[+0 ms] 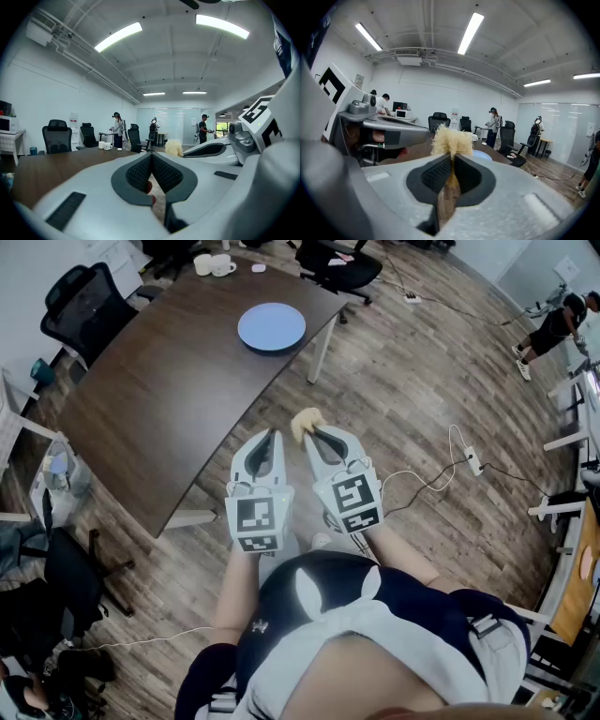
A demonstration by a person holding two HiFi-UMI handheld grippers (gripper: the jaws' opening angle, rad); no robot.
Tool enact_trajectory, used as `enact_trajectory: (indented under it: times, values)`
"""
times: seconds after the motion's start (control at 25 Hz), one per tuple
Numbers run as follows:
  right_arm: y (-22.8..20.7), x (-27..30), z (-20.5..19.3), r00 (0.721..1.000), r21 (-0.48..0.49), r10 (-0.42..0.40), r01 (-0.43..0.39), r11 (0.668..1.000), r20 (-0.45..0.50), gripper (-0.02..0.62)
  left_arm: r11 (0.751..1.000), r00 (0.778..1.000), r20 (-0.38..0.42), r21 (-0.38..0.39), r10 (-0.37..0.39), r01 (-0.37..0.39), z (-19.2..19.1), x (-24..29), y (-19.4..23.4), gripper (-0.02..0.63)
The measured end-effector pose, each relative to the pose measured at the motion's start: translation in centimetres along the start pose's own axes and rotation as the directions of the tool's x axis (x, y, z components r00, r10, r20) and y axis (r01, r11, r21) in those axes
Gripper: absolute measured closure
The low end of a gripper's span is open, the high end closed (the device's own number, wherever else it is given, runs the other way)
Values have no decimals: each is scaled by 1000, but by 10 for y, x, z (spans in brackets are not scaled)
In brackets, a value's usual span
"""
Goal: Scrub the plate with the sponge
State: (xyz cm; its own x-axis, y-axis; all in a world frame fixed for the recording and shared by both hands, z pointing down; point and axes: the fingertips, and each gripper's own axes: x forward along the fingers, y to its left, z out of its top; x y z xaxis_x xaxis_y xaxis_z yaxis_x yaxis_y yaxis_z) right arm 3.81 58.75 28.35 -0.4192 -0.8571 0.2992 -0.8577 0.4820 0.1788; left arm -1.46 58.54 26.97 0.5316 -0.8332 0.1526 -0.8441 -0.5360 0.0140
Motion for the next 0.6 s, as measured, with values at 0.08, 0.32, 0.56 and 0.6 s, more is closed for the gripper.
enact_trajectory:
  times: [0.08,0.32,0.56,0.6]
  values:
    - [12,9,2,1000,-4,0,0,1000,-10,574,1000,1000,-3,-5,-13,13,-3,-5,12,600]
    - [43,30,-4,1000,-11,-1,1,1000,-9,574,997,1000,13,-67,-29,29,-19,-18,47,600]
    - [37,37,19,998,-33,-55,56,998,21,574,995,997,38,-63,-73,75,-6,-16,64,600]
    - [34,37,21,998,-28,-65,65,997,26,574,994,996,38,-75,-76,79,-5,-12,65,600]
